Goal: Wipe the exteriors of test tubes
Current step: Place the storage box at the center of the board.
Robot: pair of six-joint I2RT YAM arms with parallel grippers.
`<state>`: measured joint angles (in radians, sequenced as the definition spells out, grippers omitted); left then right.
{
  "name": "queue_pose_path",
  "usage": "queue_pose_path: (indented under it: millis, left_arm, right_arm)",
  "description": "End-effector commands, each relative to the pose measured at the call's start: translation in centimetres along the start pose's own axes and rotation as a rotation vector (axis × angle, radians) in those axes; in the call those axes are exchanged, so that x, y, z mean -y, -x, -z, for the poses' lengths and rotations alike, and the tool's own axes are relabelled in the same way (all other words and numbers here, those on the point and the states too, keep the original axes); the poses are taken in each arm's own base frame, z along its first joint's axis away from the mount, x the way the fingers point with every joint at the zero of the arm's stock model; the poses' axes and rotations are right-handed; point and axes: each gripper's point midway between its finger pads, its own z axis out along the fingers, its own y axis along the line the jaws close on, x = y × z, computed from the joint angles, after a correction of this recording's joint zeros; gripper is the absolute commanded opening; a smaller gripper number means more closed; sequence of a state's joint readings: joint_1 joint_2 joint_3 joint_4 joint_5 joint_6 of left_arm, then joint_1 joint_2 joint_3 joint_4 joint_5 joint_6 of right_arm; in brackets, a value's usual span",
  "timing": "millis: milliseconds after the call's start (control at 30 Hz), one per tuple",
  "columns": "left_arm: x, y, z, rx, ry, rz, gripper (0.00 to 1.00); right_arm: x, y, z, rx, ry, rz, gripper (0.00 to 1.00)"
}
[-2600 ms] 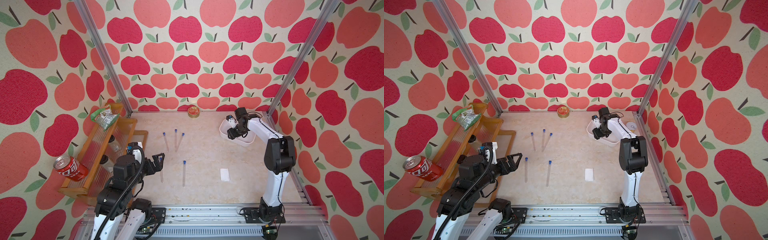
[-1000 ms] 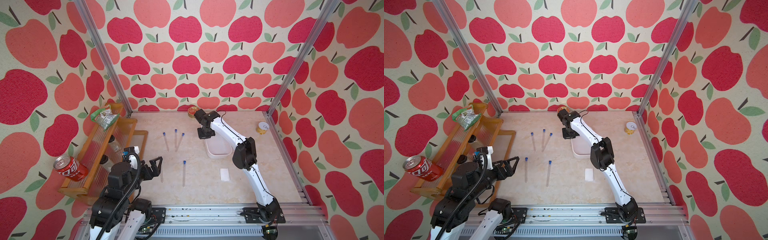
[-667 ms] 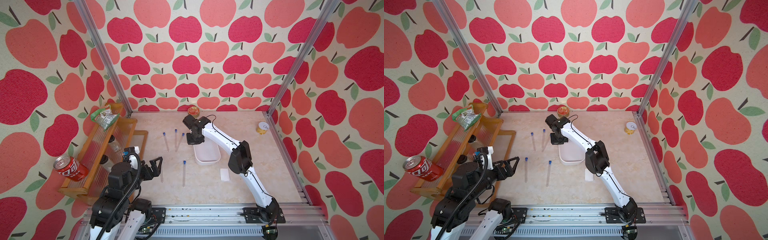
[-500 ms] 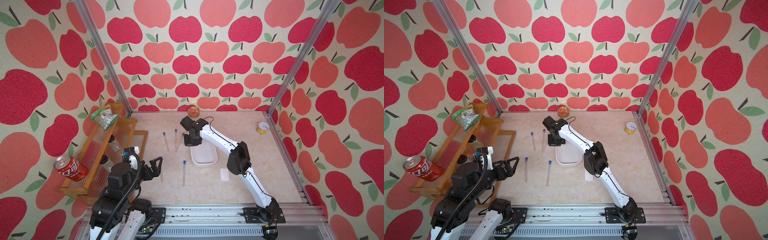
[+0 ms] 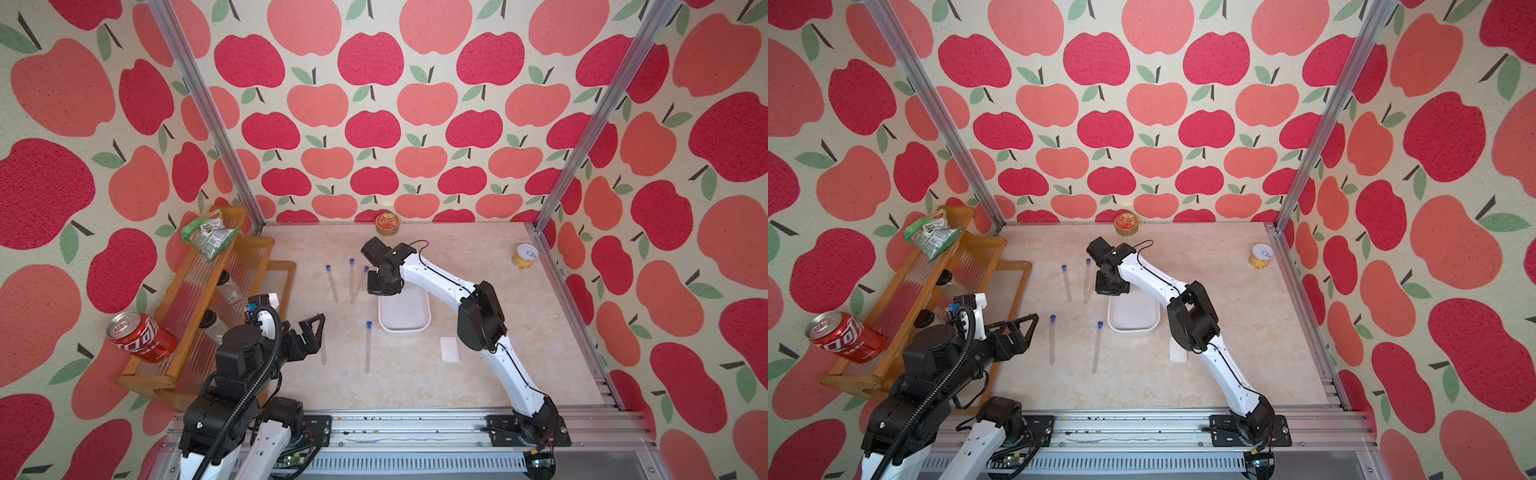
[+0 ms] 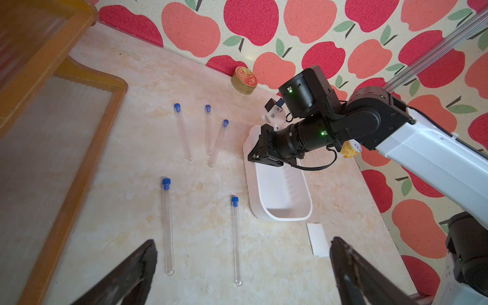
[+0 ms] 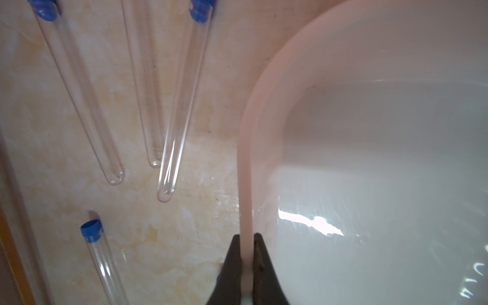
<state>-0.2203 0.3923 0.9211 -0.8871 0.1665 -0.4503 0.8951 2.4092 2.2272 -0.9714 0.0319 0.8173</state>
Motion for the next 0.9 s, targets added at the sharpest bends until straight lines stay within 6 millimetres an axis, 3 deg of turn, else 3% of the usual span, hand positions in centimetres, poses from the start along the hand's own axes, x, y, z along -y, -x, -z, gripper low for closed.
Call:
queue_pose_path:
  millis: [0,200,400,533,700,733,867]
  left_arm:
    - [-0.1,-0.4,-0.2,-0.013,0.002,-0.018,1.00]
    - [-0.2,-0.4,-0.4,-0.021,0.006,-0.017,0.99]
    - [-0.2,-0.5,-0.5,-0.024,0.007,-0.016,0.99]
    - [-0.3,-0.4,-0.5,-0.023,0.012,-0.016,1.00]
    - [-0.3,-0.4,-0.5,-0.021,0.012,-0.016,1.00]
    - [-0.3,-0.4,-0.5,-0.024,0.011,-0.016,0.99]
    - [-0.3,-0.5,-0.7,-0.035,0.014,-0.013,0.99]
  right_arm:
    - [0.7,-2.8,-0.8,-0.069,-0.022,-0.031,0.01]
    - [0.9,-3.8,-0.5,-0.067,-0.016,-0.018,0.07]
    - [0.2,-2.6,1.5,-0.010,0.003,0.018,0.47]
    - [0.0,-1.9,3.3,0.022,0.003,0.043,0.65]
    - [-0.7,-2.1,6.3,0.036,0.051,0.078,0.85]
    - [-0.8,-2.4,7.4,0.040,0.066,0.091,0.96]
    - [0.0,-4.3,12.3,0.074,0.110,0.169,0.99]
